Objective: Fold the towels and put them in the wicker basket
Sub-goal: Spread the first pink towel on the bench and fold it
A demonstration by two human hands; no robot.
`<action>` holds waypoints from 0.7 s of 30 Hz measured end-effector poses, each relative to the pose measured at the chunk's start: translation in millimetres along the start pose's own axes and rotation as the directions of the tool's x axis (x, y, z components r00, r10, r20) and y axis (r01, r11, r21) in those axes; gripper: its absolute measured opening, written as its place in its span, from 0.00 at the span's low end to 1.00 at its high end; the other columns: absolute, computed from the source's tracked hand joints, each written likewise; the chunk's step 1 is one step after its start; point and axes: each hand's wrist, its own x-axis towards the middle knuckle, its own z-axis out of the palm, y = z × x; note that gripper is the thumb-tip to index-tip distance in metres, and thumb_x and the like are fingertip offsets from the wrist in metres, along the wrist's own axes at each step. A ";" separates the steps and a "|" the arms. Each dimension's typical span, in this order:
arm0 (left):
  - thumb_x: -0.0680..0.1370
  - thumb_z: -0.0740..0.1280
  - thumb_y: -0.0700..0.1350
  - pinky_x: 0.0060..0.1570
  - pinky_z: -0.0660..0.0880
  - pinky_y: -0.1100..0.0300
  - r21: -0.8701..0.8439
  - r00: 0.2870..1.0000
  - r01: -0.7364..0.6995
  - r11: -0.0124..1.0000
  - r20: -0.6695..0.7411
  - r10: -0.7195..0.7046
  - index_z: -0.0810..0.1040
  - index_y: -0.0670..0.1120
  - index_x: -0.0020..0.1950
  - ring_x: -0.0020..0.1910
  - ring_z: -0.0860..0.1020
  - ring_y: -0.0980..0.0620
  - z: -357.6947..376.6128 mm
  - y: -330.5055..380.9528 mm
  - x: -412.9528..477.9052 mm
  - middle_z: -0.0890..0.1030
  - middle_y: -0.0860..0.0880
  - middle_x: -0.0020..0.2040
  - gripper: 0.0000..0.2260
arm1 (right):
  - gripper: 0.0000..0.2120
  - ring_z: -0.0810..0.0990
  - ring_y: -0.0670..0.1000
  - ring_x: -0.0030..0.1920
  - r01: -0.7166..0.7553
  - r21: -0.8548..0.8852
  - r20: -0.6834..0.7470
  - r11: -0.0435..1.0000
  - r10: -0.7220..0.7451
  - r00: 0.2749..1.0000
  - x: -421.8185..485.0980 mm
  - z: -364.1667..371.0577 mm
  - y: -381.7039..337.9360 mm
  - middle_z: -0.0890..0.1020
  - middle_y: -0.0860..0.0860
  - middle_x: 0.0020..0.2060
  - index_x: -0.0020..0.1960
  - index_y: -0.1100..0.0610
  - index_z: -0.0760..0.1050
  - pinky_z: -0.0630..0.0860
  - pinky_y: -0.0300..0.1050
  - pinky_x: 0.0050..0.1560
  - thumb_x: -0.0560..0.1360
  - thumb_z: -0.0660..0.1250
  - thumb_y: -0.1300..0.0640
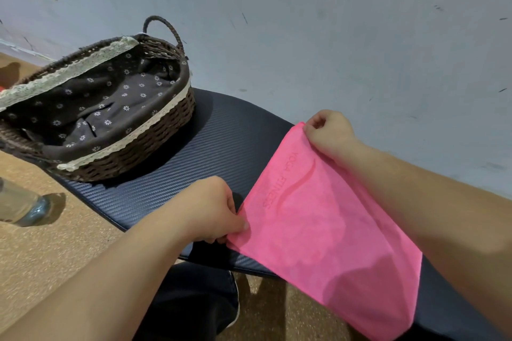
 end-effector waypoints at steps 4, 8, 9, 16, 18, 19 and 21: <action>0.65 0.76 0.56 0.37 0.82 0.53 0.127 0.992 0.010 0.992 -0.123 0.006 0.83 0.45 0.37 0.35 0.82 0.50 2.3 4.7 0.2 0.84 0.49 0.32 0.14 | 0.12 0.78 0.54 0.60 0.167 -0.193 -0.021 0.967 -0.174 0.985 -12.0 -3.2 -4.2 0.80 0.50 0.55 0.62 0.52 0.79 0.77 0.53 0.61 0.79 0.67 0.52; 0.67 0.72 0.54 0.37 0.80 0.53 0.108 0.994 -0.038 0.993 -0.102 0.049 0.82 0.43 0.37 0.36 0.82 0.48 9.9 8.6 -0.6 0.83 0.49 0.32 0.13 | 0.16 0.76 0.57 0.64 0.330 -0.225 0.075 0.917 -0.322 0.944 -52.3 -6.5 -8.2 0.77 0.53 0.62 0.66 0.53 0.78 0.74 0.55 0.65 0.79 0.65 0.51; 0.68 0.73 0.53 0.36 0.80 0.53 0.088 0.994 -0.039 0.995 -0.098 0.048 0.82 0.43 0.38 0.36 0.82 0.48 10.4 8.9 -1.8 0.83 0.48 0.34 0.13 | 0.19 0.75 0.58 0.66 0.344 -0.241 0.133 0.907 -0.321 0.938 -65.2 -8.1 -7.0 0.76 0.54 0.64 0.67 0.53 0.77 0.73 0.55 0.67 0.79 0.65 0.49; 0.72 0.75 0.44 0.36 0.81 0.52 -0.125 0.982 -0.107 0.986 -0.166 0.085 0.80 0.48 0.45 0.35 0.83 0.50 7.4 4.0 -9.7 0.84 0.47 0.37 0.05 | 0.41 0.39 0.62 0.83 0.172 -0.630 0.342 0.757 0.071 0.937 -131.8 -27.9 21.5 0.40 0.53 0.84 0.83 0.37 0.41 0.41 0.67 0.80 0.75 0.42 0.22; 0.74 0.75 0.42 0.30 0.79 0.55 -0.215 0.992 -0.087 0.973 -0.104 0.066 0.76 0.49 0.51 0.28 0.82 0.51 6.0 -1.8 -10.6 0.85 0.44 0.34 0.10 | 0.40 0.35 0.61 0.82 0.143 -0.598 0.341 0.788 0.090 0.936 -139.2 -28.6 36.0 0.35 0.50 0.83 0.81 0.35 0.34 0.39 0.68 0.79 0.74 0.40 0.21; 0.74 0.75 0.42 0.29 0.79 0.56 -0.217 0.994 -0.070 0.974 -0.098 0.050 0.75 0.49 0.52 0.27 0.81 0.52 5.1 -5.7 -8.9 0.85 0.43 0.33 0.12 | 0.40 0.33 0.60 0.82 0.134 -0.577 0.328 0.806 0.078 0.941 -141.7 -28.4 42.3 0.34 0.50 0.83 0.81 0.36 0.33 0.38 0.68 0.79 0.74 0.39 0.22; 0.73 0.77 0.44 0.29 0.78 0.56 -0.175 0.990 -0.046 0.983 -0.136 0.022 0.75 0.51 0.52 0.26 0.81 0.52 1.2 -14.0 -2.2 0.85 0.44 0.32 0.14 | 0.41 0.30 0.59 0.81 0.074 -0.548 0.276 0.834 0.096 0.956 -149.6 -27.2 49.1 0.31 0.50 0.82 0.81 0.40 0.29 0.35 0.67 0.79 0.75 0.38 0.23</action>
